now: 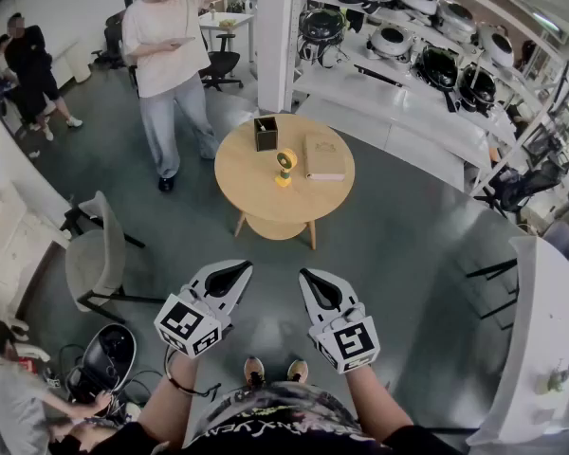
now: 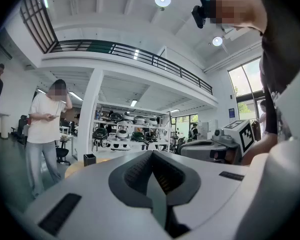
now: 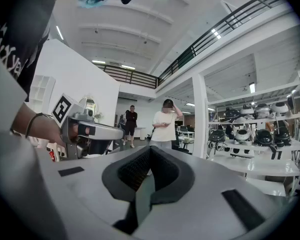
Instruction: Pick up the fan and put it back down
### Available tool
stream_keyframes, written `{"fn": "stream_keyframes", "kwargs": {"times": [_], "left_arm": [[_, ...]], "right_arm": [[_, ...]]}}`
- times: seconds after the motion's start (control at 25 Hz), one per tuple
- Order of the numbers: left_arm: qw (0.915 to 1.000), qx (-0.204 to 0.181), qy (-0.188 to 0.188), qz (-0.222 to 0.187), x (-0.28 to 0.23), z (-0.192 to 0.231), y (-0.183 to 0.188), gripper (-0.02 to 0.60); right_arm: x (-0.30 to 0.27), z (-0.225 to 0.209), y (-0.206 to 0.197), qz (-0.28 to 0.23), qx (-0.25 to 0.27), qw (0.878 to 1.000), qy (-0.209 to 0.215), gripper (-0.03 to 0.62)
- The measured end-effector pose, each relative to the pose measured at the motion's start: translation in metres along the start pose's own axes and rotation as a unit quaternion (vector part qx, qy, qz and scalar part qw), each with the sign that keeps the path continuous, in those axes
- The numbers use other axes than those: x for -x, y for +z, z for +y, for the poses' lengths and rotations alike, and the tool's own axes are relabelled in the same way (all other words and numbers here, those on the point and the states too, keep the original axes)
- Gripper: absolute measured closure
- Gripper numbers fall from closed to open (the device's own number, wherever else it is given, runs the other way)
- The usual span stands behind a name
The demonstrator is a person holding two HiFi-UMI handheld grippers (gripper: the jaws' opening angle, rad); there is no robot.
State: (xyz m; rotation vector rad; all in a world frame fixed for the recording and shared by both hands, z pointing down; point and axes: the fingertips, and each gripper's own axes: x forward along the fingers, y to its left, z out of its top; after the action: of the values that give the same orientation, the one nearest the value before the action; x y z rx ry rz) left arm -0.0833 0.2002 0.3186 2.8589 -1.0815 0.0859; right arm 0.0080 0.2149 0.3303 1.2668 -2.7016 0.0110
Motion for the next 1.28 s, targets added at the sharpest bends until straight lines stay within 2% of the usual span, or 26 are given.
{"fn": "stream_keyframes", "kwargs": {"times": [1.28], "left_arm": [[1.0,0.006,-0.003,0.003,-0.0097,-0.0059,0.0014,0.565]], "right_arm": [[-0.0007,-0.0056,0.0008,-0.006,-0.015,1.0,0.002,0.591]]}}
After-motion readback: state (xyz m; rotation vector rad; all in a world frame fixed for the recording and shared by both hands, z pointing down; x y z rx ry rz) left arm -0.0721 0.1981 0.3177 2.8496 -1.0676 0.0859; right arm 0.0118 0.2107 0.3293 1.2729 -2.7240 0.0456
